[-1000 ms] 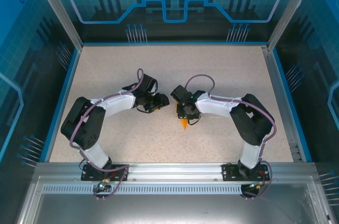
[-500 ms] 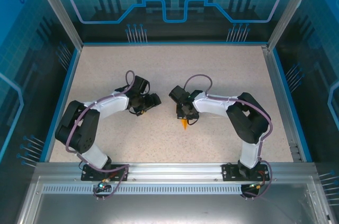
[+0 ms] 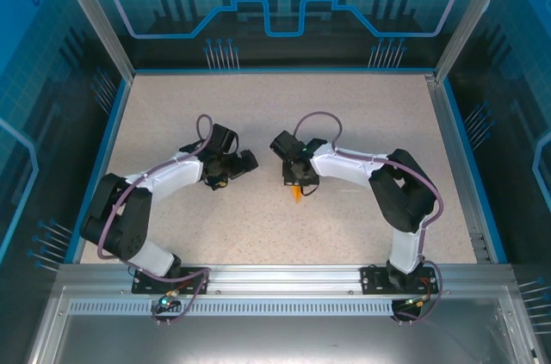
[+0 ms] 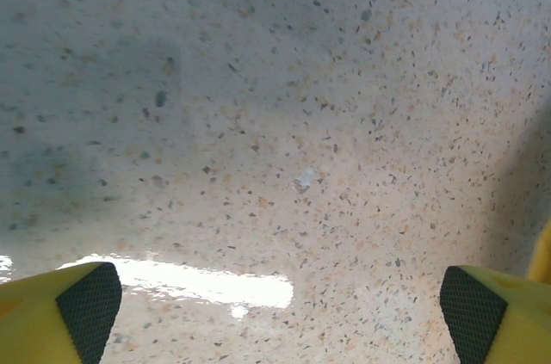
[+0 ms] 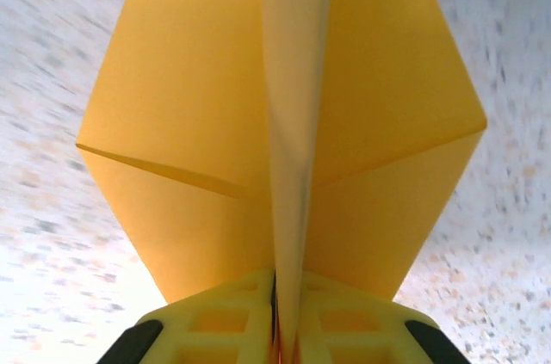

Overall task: Fold a paper plane with a square sheet of paper (pick it up from the middle)
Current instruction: Move the paper plane to the center of the table, then reset both arms

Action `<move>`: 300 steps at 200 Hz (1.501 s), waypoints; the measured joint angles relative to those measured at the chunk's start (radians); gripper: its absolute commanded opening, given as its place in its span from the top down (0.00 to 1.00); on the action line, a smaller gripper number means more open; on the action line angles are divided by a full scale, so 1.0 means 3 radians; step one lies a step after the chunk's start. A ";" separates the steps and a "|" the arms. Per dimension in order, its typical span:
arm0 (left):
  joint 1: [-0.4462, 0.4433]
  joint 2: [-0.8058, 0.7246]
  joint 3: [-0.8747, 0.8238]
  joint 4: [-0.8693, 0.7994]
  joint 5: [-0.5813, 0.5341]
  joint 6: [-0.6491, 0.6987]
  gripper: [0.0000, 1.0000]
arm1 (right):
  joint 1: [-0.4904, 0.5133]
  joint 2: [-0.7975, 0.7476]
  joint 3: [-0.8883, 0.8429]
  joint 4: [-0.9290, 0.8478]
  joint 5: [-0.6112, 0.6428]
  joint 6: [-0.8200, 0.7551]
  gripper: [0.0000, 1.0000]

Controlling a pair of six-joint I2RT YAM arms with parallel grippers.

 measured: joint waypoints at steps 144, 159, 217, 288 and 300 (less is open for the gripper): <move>0.0126 -0.0268 -0.0071 -0.0193 -0.0234 0.0089 0.02 | -0.0415 0.1109 0.1303 -0.0141 -0.0111 -0.0476 0.75; 0.0135 -0.0248 -0.0039 -0.0252 -0.0290 0.0093 0.01 | -0.0415 0.1137 0.1369 -0.0201 -0.0142 -0.0492 0.68; 0.0182 -0.0206 0.0437 -0.0448 -0.0652 0.0191 0.01 | -0.0421 0.0791 0.1464 -0.0449 -0.0167 -0.0580 0.29; 0.0326 -0.0582 0.0551 -0.0364 -0.1311 0.0571 0.01 | -0.0791 -0.1100 0.0443 -0.0165 0.0474 -0.0724 0.01; 0.0379 -0.0725 0.0436 -0.0275 -0.1450 0.0654 0.01 | -0.0928 -0.1349 0.0092 -0.0083 0.0654 -0.0758 0.01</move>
